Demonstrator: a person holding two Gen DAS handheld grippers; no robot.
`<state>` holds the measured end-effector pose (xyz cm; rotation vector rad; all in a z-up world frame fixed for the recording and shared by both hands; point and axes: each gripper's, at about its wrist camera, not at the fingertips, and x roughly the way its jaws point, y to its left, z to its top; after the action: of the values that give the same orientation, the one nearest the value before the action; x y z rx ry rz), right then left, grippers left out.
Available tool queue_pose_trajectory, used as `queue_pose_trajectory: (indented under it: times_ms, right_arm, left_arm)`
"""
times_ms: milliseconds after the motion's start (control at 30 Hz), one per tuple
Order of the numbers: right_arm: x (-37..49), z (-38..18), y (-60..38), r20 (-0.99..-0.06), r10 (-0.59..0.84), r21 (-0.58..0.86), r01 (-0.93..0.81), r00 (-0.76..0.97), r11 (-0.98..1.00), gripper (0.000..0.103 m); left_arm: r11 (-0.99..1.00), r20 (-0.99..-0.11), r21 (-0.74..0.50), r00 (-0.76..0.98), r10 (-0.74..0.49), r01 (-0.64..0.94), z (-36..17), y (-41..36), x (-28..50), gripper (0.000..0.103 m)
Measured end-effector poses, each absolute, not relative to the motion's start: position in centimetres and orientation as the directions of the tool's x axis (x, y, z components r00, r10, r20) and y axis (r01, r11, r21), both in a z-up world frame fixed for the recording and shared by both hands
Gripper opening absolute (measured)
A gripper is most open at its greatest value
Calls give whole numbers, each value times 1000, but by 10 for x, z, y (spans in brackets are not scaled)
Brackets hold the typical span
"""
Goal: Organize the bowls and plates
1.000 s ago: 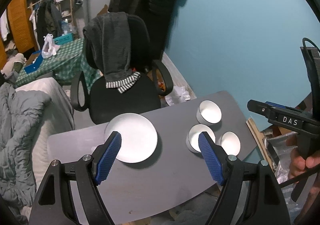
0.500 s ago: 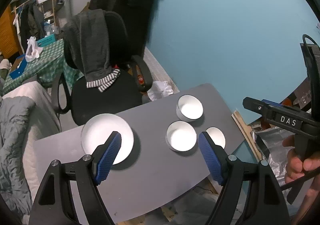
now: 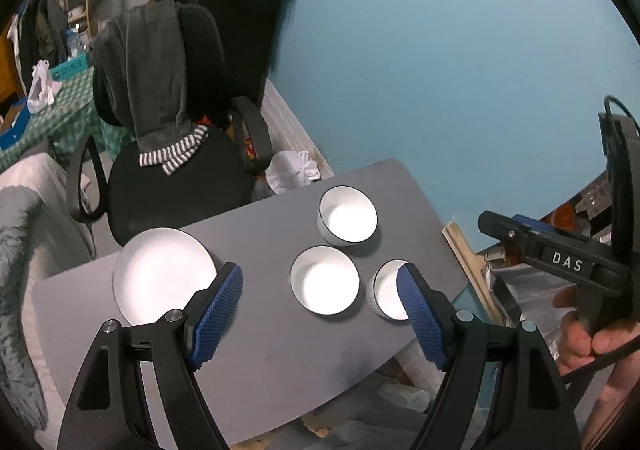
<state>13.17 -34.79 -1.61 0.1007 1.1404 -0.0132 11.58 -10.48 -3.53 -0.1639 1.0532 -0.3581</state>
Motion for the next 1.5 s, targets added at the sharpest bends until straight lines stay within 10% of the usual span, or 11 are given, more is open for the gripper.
queue_pose_trajectory:
  times_ms: [1500]
  right_arm:
    - [212,-110,-384,-958,189,141,-218,218,966,70]
  left_arm:
    - [982,-900,-186,403,-164,-16,-106,-159,157,81]
